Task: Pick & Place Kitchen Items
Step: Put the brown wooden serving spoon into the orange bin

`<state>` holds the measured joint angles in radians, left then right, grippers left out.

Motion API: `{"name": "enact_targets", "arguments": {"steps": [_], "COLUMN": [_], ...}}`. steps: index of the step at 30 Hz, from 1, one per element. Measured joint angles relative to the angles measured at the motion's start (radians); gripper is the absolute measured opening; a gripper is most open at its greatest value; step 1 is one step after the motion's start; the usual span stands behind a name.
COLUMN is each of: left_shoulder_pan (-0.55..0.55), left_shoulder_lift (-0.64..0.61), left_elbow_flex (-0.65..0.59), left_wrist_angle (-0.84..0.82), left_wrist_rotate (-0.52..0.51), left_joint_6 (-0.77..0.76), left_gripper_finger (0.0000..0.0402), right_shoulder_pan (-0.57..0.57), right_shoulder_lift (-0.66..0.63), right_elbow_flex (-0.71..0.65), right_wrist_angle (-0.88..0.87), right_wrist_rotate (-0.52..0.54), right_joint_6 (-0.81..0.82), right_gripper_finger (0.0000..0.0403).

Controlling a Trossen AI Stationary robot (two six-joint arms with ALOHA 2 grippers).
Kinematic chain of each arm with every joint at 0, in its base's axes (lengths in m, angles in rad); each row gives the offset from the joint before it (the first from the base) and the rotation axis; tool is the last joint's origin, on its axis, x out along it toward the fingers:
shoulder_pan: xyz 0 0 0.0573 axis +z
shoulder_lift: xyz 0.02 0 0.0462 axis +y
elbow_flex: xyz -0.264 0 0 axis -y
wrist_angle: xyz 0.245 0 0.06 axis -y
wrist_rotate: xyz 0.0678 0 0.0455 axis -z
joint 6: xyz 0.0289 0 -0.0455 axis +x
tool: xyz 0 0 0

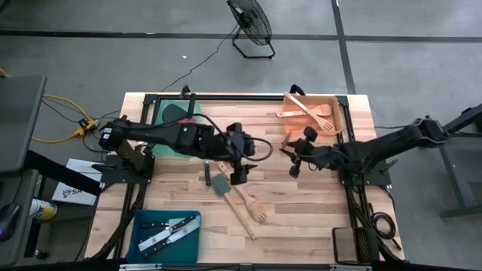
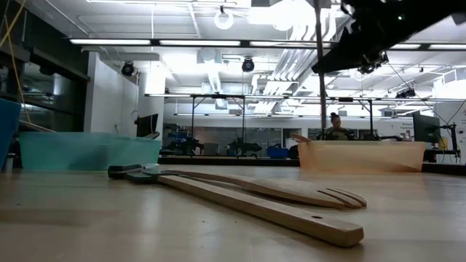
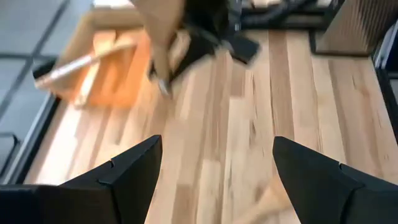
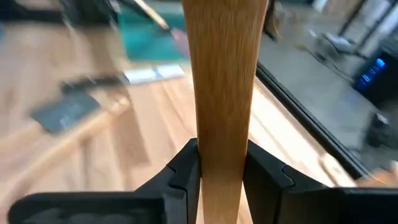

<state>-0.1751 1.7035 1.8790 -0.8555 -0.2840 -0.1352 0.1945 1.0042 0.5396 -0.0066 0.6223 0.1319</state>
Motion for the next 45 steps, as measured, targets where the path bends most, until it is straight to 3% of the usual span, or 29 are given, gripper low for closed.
{"name": "enact_targets", "arguments": {"steps": [5, 10, 24, 34, 45], "left_shoulder_pan": [-0.04, -0.103, -0.234, -0.279, -0.277], "left_shoulder_lift": [0.0, 0.0, 0.0, 0.001, 0.001], "left_elbow_flex": [-0.013, -0.039, -0.129, -0.176, -0.22], "left_wrist_angle": [-0.096, -0.154, -0.132, -0.136, -0.118], "left_wrist_rotate": [-0.026, -0.123, -0.214, -0.263, -0.262], "left_joint_6": [-0.072, -0.126, -0.248, -0.315, -0.327], "left_gripper_finger": [0.0301, 0.0301, 0.0301, 0.0301, 0.0301], "right_shoulder_pan": [-0.092, -0.206, -0.45, -0.619, -0.693], "right_shoulder_lift": [0.0, 0.0, 0.034, 0.226, 0.415], "right_elbow_flex": [0.115, 0.14, 0.14, 0.14, 0.139], "right_wrist_angle": [-0.31, -0.442, -0.484, -0.612, -0.623], "right_wrist_rotate": [0.0, 0.008, 0.199, 0.226, 0.218], "right_joint_6": [0.005, 0.004, 0.004, 0.123, 0.099], "right_gripper_finger": [0.0084, 0.0084, 0.0084, 0.0084, 0.0084]}}
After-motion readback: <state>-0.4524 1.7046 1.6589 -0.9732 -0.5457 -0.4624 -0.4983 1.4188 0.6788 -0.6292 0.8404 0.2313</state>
